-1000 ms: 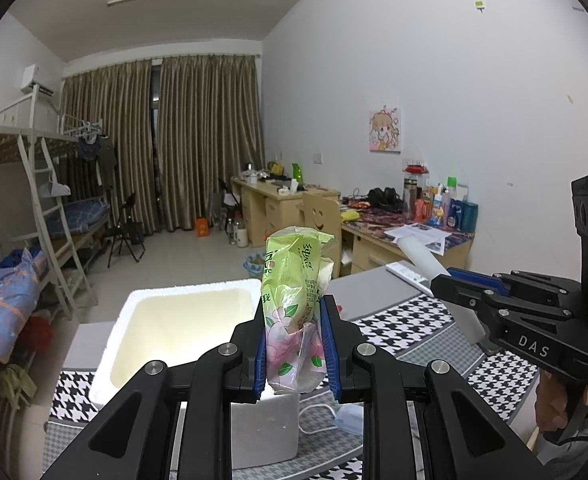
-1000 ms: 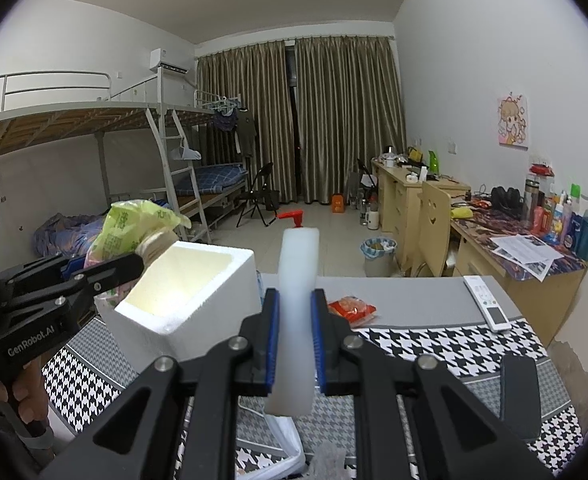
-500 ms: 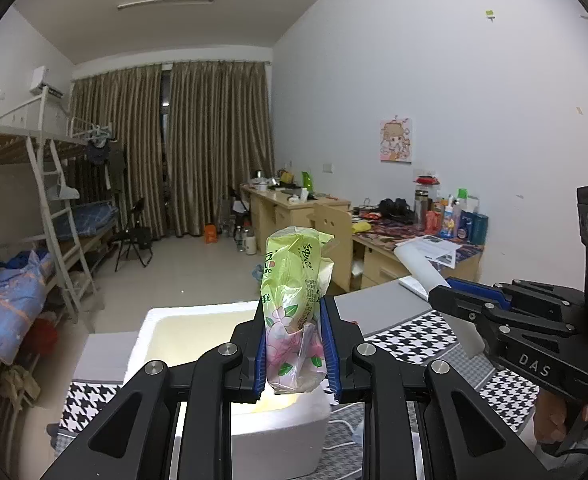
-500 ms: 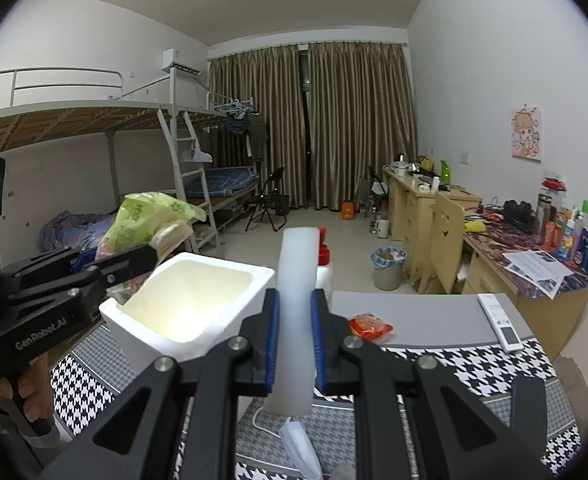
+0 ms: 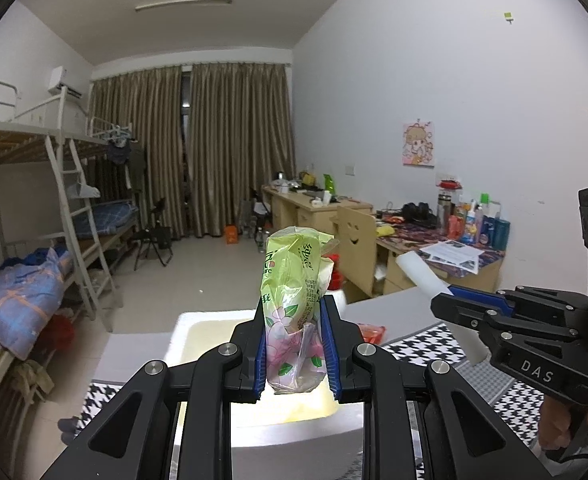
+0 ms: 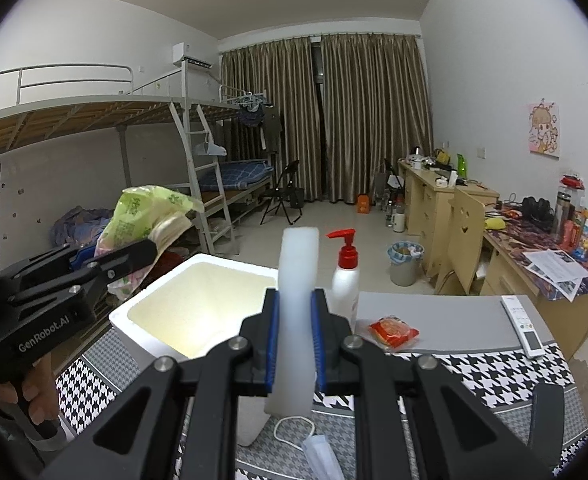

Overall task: Organize soft objects
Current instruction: 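Lift and carry the snack packet and white roller over the white foam box, then open the left gripper to drop the snack packet into the box, then open the right gripper to drop the white roller into the box, then withdraw both open grippers from the box back over the table, then move both grippers toward the blue mask and grey sock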

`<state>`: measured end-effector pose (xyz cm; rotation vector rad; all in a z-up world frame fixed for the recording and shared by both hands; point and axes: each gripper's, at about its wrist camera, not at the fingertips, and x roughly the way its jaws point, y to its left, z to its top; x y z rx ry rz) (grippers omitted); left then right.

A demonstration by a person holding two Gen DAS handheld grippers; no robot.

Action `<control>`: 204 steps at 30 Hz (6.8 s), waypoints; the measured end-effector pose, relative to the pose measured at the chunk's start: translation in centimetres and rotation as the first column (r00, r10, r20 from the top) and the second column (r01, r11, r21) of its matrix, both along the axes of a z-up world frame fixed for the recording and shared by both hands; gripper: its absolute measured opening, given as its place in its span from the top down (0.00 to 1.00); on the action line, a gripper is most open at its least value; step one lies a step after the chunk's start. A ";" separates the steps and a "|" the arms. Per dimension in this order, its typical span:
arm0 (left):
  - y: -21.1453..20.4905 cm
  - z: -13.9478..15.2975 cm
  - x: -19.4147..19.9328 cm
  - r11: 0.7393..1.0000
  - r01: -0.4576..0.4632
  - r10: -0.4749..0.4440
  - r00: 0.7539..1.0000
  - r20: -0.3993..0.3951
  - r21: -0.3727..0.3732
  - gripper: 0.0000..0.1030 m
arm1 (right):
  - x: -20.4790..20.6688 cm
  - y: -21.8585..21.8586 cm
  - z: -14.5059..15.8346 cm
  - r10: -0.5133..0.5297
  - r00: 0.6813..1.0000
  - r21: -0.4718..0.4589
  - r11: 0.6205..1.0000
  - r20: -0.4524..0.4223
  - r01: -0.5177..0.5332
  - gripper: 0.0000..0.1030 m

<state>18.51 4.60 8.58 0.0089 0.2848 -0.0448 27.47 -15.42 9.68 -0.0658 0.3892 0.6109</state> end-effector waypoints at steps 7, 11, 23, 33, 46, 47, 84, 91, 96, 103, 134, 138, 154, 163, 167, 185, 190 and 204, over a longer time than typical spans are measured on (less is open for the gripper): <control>0.7 0.2 0.2 1.000 -0.024 0.024 1.000 -0.004 -0.003 0.76 | 0.2 1.5 0.0 0.040 0.999 -0.009 0.999 -0.013 -0.041 0.82; 0.9 0.0 0.4 0.999 -0.049 0.049 0.999 -0.012 -0.001 0.76 | 0.5 2.3 0.0 0.060 0.998 -0.019 0.998 -0.026 -0.060 0.82; 2.0 -0.5 1.1 0.993 -0.121 0.121 0.992 -0.031 0.007 0.76 | 1.0 4.9 0.1 0.119 0.992 -0.041 0.992 -0.048 -0.121 0.82; 2.6 -1.3 2.7 0.994 -0.112 0.112 0.991 -0.070 0.005 0.76 | 1.5 6.0 0.0 0.118 0.991 -0.048 0.992 -0.060 -0.121 0.82; 4.6 -1.8 2.7 0.987 -0.151 0.146 0.987 -0.073 -0.060 0.12 | 1.7 6.4 -0.5 0.110 0.991 -0.053 0.992 -0.073 -0.114 0.82; 4.7 -1.7 2.5 0.986 -0.155 0.152 0.986 -0.064 -0.060 0.09 | 1.7 6.4 -0.5 0.111 0.991 -0.055 0.992 -0.074 -0.115 0.82; 7.7 -1.2 -0.9 0.956 -0.291 0.291 0.957 -0.014 -0.041 0.01 | 3.0 10.7 -1.7 0.182 0.977 -0.129 0.972 -0.108 -0.195 0.65; 8.0 -1.2 -1.1 0.952 -0.302 0.302 0.953 -0.008 -0.047 0.01 | 2.4 10.2 -1.4 0.191 0.977 -0.112 0.973 -0.097 -0.202 0.38; 7.7 -1.0 -1.3 0.952 -0.304 0.304 0.953 -0.004 -0.043 0.01 | 2.4 9.3 -1.0 0.166 0.982 -0.089 0.981 -0.092 -0.174 0.27; 7.2 -0.8 -1.6 0.955 -0.294 0.294 0.956 0.004 -0.033 0.01 | 1.8 7.7 -0.3 0.139 0.988 -0.064 0.988 -0.073 -0.144 0.19; 2.7 0.9 -4.4 0.976 -0.217 0.217 0.974 0.059 -0.005 0.01 | -1.0 2.1 1.0 0.097 0.995 -0.017 0.995 0.028 -0.097 0.05; 2.0 1.1 -4.8 0.979 -0.205 0.204 0.977 0.066 0.000 0.01 | -1.4 1.8 1.0 0.097 0.995 -0.017 0.995 0.039 -0.096 0.05; 0.0 1.0 -5.2 0.988 -0.155 0.154 0.985 0.074 0.008 0.01 | -2.5 -0.8 0.5 0.057 0.997 -0.009 0.998 0.054 -0.057 0.05; -1.1 1.0 -5.1 0.993 -0.115 0.114 0.991 0.070 0.014 0.01 | -2.7 -2.2 0.1 0.037 0.998 -0.001 0.999 0.058 -0.037 0.05; -1.6 0.9 -5.0 0.995 -0.094 0.093 0.993 0.067 0.015 0.01 | -3.1 -2.7 0.0 0.018 0.997 0.000 1.000 0.069 -0.018 0.05; -3.1 -0.2 -4.3 0.999 -0.040 0.040 0.999 0.029 -0.002 0.01 | -3.5 -5.9 -0.8 -0.075 0.995 0.009 0.997 0.064 0.074 0.05; -3.3 -0.3 -4.4 0.999 -0.037 0.037 0.999 0.029 -0.003 0.01 | -4.0 -6.3 -0.9 -0.089 0.993 0.007 0.996 0.072 0.088 0.05; -4.1 -0.6 -4.8 1.000 -0.008 0.008 1.000 0.026 -0.002 0.01 | -4.4 -7.7 -1.4 -0.124 0.990 0.009 0.992 0.065 0.123 0.05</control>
